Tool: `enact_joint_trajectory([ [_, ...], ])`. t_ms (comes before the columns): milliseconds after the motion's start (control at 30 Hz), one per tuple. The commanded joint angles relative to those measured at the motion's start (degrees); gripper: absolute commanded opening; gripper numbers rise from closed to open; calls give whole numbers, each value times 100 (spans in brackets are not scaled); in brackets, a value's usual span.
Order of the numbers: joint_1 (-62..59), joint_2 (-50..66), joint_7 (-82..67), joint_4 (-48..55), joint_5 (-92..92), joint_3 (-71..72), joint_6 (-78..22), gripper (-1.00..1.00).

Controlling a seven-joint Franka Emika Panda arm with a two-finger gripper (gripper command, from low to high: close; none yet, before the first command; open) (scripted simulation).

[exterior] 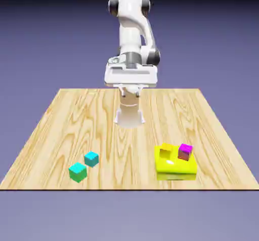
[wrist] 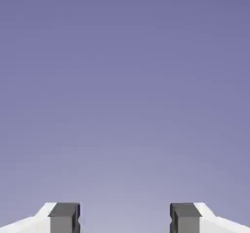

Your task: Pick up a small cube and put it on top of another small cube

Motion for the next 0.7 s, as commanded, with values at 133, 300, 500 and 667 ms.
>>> enact_joint_trajectory([
  [133, -564, 1039, 1104, 596, 932, -64, -598, 0],
  [300, -1128, 2077, 2208, 1193, 1865, -128, -1196, 0],
  [500, -1804, 3323, 3532, 1908, 2983, -205, -1913, 0],
  [667, -2368, 4361, 4636, 2505, 3916, -269, -2511, 0],
])
